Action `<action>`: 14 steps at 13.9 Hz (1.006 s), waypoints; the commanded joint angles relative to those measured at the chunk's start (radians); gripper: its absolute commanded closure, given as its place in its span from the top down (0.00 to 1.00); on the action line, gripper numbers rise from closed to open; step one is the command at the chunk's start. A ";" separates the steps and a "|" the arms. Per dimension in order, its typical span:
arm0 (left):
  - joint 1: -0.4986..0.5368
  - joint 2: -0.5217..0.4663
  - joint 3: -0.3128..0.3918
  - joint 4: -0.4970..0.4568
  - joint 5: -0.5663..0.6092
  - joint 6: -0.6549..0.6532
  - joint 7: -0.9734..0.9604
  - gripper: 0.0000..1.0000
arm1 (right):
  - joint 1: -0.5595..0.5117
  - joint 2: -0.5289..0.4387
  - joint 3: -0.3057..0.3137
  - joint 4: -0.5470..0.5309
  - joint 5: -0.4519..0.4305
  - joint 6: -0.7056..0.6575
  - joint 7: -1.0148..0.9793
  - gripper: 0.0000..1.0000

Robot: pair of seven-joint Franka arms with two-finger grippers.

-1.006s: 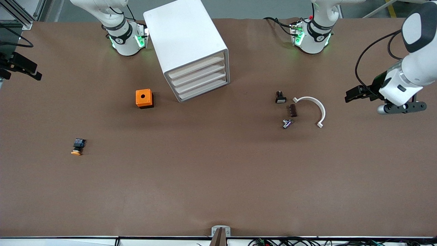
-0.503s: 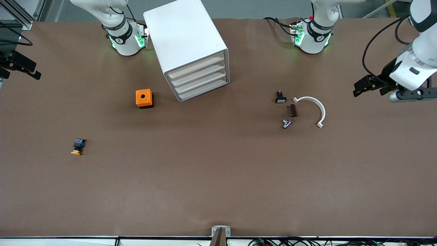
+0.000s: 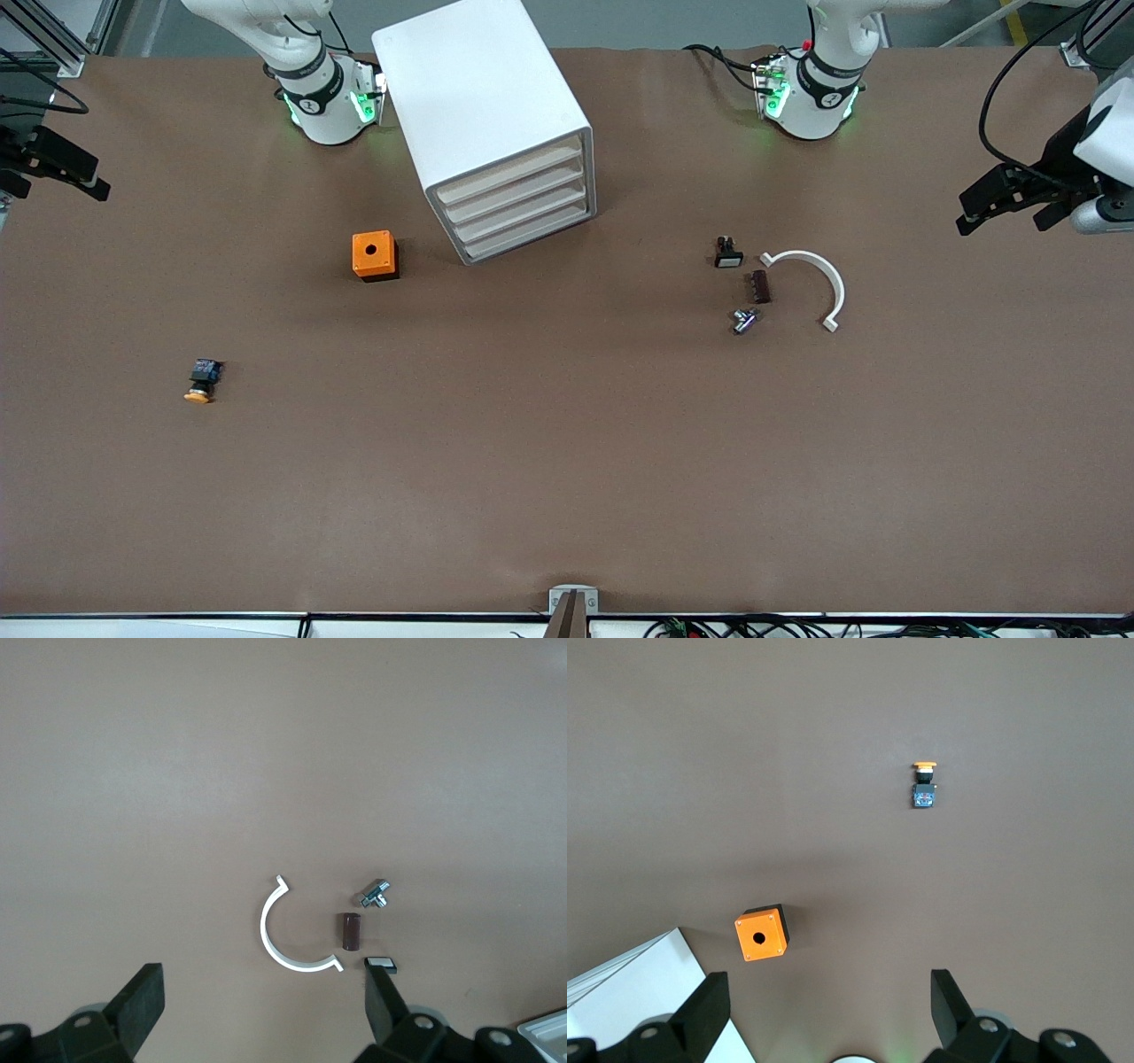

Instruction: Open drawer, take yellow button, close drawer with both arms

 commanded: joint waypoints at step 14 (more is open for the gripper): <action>-0.003 0.057 -0.010 0.105 0.007 -0.149 -0.004 1.00 | 0.004 -0.078 0.000 -0.092 -0.016 0.043 -0.006 1.00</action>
